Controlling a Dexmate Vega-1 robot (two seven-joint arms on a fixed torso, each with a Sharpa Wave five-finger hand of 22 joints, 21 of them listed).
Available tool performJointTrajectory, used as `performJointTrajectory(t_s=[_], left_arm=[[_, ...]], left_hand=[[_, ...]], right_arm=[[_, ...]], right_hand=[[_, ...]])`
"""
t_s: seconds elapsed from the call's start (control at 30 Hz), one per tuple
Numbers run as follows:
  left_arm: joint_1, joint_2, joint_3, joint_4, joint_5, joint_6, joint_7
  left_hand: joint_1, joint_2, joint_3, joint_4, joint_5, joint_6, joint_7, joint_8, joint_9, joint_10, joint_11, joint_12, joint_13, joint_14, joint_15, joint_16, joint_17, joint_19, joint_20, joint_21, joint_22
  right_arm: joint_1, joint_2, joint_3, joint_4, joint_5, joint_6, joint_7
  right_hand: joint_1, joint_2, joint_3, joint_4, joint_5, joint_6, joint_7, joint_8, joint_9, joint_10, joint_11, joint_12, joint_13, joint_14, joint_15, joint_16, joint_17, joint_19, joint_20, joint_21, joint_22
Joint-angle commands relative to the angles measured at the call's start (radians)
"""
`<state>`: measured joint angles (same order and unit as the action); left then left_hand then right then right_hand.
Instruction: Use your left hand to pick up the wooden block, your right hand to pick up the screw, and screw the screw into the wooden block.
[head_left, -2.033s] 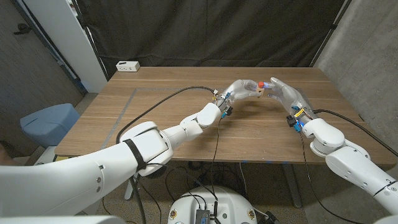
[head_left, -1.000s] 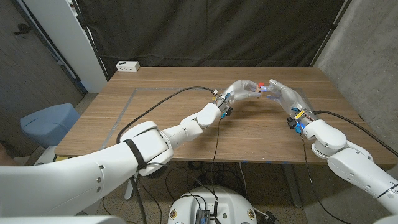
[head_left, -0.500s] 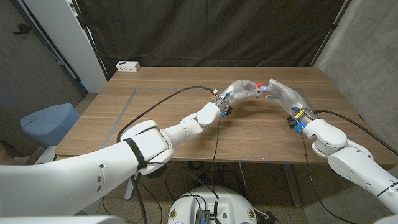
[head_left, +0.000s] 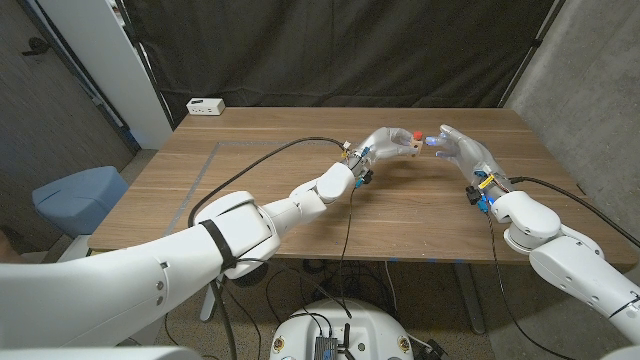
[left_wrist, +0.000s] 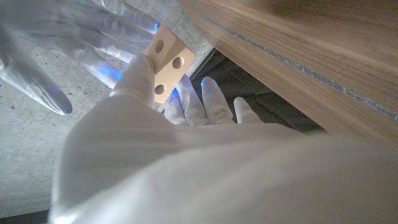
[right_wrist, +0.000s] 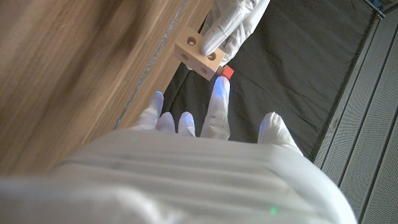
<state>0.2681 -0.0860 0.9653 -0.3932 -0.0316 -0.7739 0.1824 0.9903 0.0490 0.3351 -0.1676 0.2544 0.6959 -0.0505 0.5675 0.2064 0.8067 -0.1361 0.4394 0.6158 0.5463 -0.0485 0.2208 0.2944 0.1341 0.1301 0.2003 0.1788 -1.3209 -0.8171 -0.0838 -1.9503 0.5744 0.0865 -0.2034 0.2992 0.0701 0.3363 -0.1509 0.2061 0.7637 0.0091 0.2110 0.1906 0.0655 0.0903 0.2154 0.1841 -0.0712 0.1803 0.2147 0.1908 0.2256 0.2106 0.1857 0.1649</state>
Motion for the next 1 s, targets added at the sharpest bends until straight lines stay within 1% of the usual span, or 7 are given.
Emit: performJointTrajectory(t_s=[0.03,0.1,0.2,0.3,0.5,0.63,1.0], left_arm=[[0.000,0.003,0.007,-0.002,0.001,-0.013,0.008],[0.002,0.004,0.007,-0.004,0.003,-0.017,0.011],[0.005,0.007,0.007,-0.007,0.007,-0.023,0.016],[0.008,0.010,0.007,-0.011,0.013,-0.030,0.022],[0.015,0.015,0.005,-0.020,0.022,-0.041,0.028],[0.018,0.017,0.003,-0.025,0.029,-0.044,0.033],[0.020,0.016,-0.001,-0.029,0.038,-0.046,0.033]], left_hand=[[-0.024,0.030,0.023,0.017,0.006,0.204,-0.052,0.008,0.003,0.092,-0.079,0.055,0.018,0.001,-0.094,0.003,0.006,0.003,-0.005,0.002,0.002],[-0.023,0.029,0.023,0.016,0.006,0.204,-0.052,0.007,0.003,0.093,-0.079,0.055,0.018,0.002,-0.094,0.003,0.005,0.003,-0.006,0.002,0.002],[-0.023,0.029,0.022,0.016,0.006,0.204,-0.051,0.007,0.003,0.093,-0.079,0.055,0.019,0.002,-0.094,0.003,0.005,0.003,-0.006,0.002,0.002],[-0.023,0.029,0.023,0.016,0.006,0.205,-0.052,0.007,0.003,0.094,-0.079,0.055,0.018,0.002,-0.094,0.003,0.005,0.004,-0.006,0.003,0.002],[-0.023,0.030,0.023,0.016,0.006,0.205,-0.052,0.007,0.003,0.092,-0.079,0.055,0.019,0.002,-0.094,0.002,0.005,0.004,-0.005,0.002,0.002],[-0.024,0.028,0.023,0.015,0.005,0.204,-0.053,0.007,0.003,0.095,-0.079,0.055,0.017,0.003,-0.095,0.002,0.005,0.004,-0.006,0.002,0.002],[-0.023,0.028,0.023,0.015,0.005,0.206,-0.052,0.007,0.003,0.094,-0.079,0.055,0.017,0.003,-0.094,0.002,0.005,0.004,-0.006,0.002,0.002]], right_arm=[[0.000,0.010,0.004,-0.001,-0.009,-0.013,-0.021],[0.002,0.011,0.002,0.004,-0.012,-0.007,-0.016],[0.004,0.011,0.000,0.005,-0.011,-0.009,-0.013],[0.007,0.012,-0.002,0.011,-0.009,-0.006,-0.005],[0.017,0.009,-0.009,0.024,-0.011,0.005,0.014],[0.025,0.005,-0.013,0.028,-0.007,0.004,0.026],[0.050,-0.001,-0.029,0.045,0.002,0.014,0.059]], right_hand=[[0.004,0.001,0.005,0.000,-0.004,-0.028,-0.003,-0.012,0.003,-0.017,0.010,-0.011,0.002,0.006,0.009,0.000,-0.001,0.014,0.001,0.008,0.005],[0.004,-0.001,0.004,0.001,-0.004,-0.056,-0.008,-0.022,0.004,-0.032,0.016,-0.018,0.002,0.001,0.010,-0.004,0.000,0.019,-0.001,0.008,0.005],[0.005,-0.002,0.005,0.000,-0.005,-0.078,-0.006,-0.027,0.005,-0.052,0.021,-0.026,0.003,-0.007,0.006,-0.010,0.001,0.038,-0.037,0.011,0.004],[0.006,-0.003,0.005,0.000,-0.005,-0.102,-0.006,-0.033,0.005,-0.066,0.024,-0.030,0.003,-0.009,0.005,-0.012,0.001,0.039,-0.045,0.010,0.004],[0.005,-0.005,0.004,0.000,-0.005,-0.148,-0.004,-0.039,0.006,-0.090,0.019,-0.033,0.003,-0.024,0.007,-0.018,0.002,0.034,-0.033,0.005,0.004],[0.001,-0.007,0.001,0.003,-0.007,-0.204,-0.028,-0.041,0.006,-0.133,0.019,-0.039,0.004,-0.046,0.009,-0.023,0.004,0.011,-0.028,-0.003,0.004],[-0.008,-0.007,-0.003,0.008,-0.008,-0.284,-0.050,-0.041,0.006,-0.192,0.025,-0.041,0.004,-0.087,0.019,-0.029,0.007,-0.027,-0.019,-0.008,0.004]])
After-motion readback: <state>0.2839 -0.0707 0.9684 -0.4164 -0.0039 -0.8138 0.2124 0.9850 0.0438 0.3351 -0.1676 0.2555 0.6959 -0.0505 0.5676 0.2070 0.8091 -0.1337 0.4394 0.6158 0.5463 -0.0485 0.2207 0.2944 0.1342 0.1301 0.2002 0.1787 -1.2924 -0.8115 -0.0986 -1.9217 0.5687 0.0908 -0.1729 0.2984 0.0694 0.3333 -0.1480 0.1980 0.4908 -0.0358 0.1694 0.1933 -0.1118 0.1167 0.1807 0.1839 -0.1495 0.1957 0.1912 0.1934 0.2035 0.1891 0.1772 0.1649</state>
